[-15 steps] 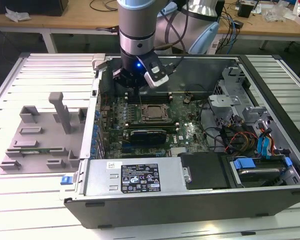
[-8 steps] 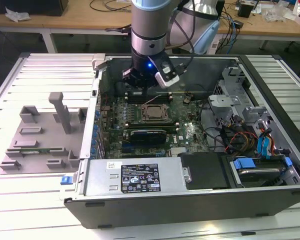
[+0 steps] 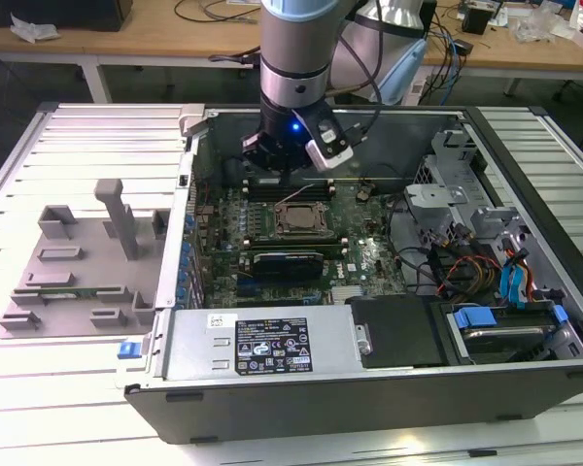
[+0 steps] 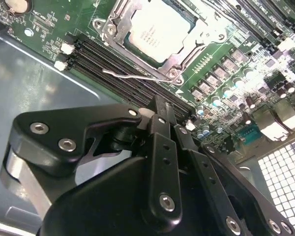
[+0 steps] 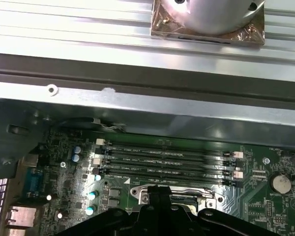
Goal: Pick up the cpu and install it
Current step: 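Install the first cpu locking lever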
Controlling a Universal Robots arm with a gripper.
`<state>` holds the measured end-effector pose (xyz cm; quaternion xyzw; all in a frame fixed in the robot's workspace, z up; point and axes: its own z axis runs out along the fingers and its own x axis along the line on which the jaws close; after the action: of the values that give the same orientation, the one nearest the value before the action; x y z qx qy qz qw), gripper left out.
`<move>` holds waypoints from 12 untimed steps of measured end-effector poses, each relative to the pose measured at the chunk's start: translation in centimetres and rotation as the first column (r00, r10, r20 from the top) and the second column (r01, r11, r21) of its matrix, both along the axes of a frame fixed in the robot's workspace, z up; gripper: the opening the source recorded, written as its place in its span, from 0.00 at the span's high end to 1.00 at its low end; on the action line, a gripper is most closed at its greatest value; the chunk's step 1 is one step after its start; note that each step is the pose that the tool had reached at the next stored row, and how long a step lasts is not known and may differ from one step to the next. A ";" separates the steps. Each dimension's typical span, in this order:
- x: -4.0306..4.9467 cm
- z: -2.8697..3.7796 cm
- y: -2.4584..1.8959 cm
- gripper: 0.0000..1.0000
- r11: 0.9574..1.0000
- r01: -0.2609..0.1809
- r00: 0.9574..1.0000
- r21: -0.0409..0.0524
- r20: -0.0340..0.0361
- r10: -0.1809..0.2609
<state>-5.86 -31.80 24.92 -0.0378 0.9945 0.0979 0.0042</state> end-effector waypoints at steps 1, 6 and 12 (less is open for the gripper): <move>0.05 -0.03 0.00 0.89 1.000 0.013 1.000 -0.005 0.000 -0.013; 0.06 -0.15 0.00 0.89 0.995 0.094 0.996 -0.043 0.002 -0.094; 0.07 -0.30 0.00 0.89 0.981 0.176 0.984 -0.084 0.008 -0.176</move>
<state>-5.79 -31.80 24.63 0.0500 0.9972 0.0551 0.0113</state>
